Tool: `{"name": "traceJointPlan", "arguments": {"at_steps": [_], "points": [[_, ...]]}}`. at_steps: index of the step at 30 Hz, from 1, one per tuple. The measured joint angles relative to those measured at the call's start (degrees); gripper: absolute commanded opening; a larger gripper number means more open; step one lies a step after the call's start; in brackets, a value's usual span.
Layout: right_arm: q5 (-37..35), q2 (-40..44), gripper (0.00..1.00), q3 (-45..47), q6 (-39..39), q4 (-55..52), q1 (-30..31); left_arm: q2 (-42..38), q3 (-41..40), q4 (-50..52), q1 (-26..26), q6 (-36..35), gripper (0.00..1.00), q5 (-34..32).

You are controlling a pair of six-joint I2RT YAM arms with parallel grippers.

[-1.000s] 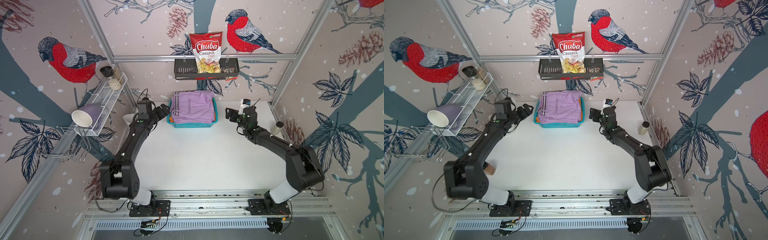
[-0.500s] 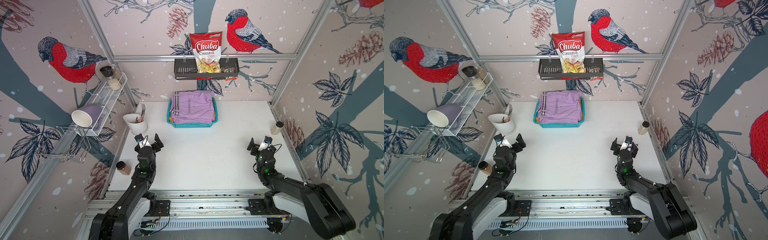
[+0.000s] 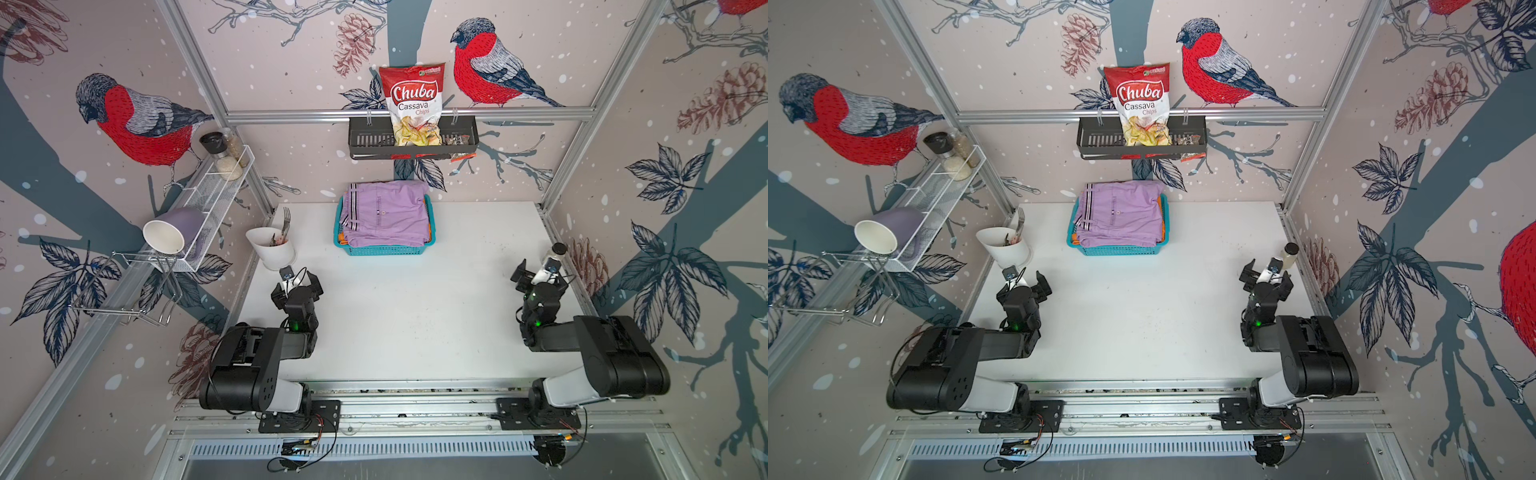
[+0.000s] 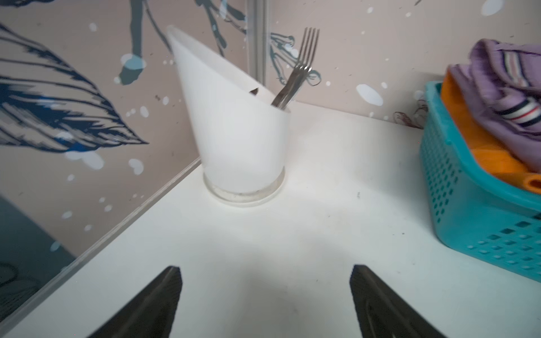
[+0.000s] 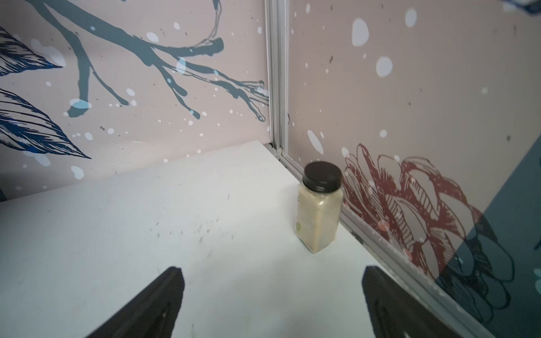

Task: Put the folded long pants in the basket
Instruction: Reset both arms

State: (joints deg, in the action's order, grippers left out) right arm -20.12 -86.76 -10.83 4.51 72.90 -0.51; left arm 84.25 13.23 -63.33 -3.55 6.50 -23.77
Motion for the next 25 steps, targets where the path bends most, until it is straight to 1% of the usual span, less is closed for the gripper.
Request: {"name": "traceJointPlan", "arguments": {"at_steps": [2,3,7,9,15,25], "points": [[4.63,-0.15,1.00,0.24,0.26,-1.79,-0.04,2.64,-1.22,-4.52,-0.55,-2.34,0.97,3.78],[7.08,0.13,1.00,-0.70,0.15,-2.38,0.50,2.97,-1.84,-4.74,-0.85,-3.28,0.98,4.94],[9.35,0.13,1.00,-1.25,-0.31,-1.55,2.49,3.06,-1.22,-6.49,-0.83,-5.01,0.98,7.23],[9.66,0.24,1.00,-1.42,-0.31,-1.99,2.49,3.04,0.04,-6.25,0.11,-5.01,0.98,9.18],[10.14,0.26,1.00,-1.64,-0.28,-2.49,2.34,3.04,0.52,-6.05,0.81,-4.98,0.98,11.56],[10.19,0.26,1.00,-1.66,-0.28,-2.73,2.32,3.06,0.94,-5.16,1.01,-4.98,0.98,12.00]]}}
